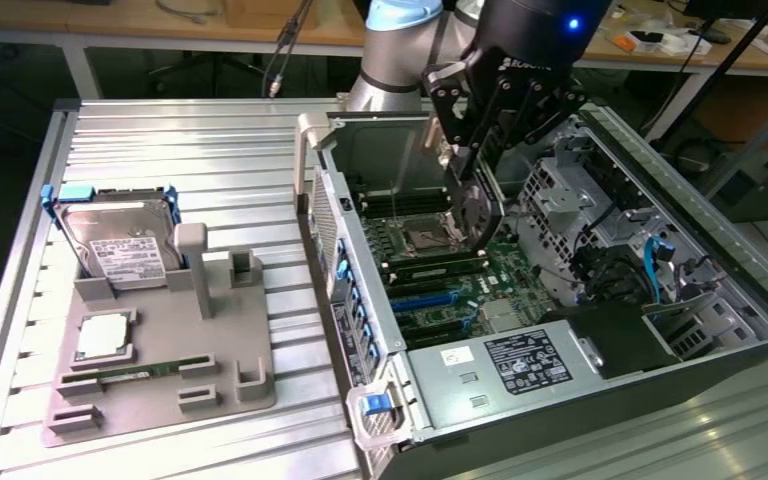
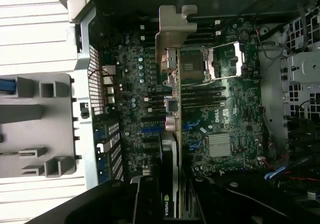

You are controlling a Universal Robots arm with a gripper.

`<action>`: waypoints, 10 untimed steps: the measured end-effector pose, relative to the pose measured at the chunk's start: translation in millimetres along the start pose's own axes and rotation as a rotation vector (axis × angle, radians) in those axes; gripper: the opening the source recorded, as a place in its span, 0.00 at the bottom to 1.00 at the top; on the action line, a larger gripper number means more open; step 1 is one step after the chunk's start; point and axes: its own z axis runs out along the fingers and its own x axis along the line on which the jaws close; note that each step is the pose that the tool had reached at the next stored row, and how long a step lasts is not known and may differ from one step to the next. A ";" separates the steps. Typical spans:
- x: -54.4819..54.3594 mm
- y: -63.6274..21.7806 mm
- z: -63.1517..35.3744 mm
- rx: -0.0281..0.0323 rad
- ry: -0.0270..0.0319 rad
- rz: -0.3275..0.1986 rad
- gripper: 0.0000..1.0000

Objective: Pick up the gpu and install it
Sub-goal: 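Pick up the gpu and move the gpu toward the slot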

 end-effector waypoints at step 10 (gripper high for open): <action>-12.2 1.0 0.4 0.0000 0.0000 0.000 0.27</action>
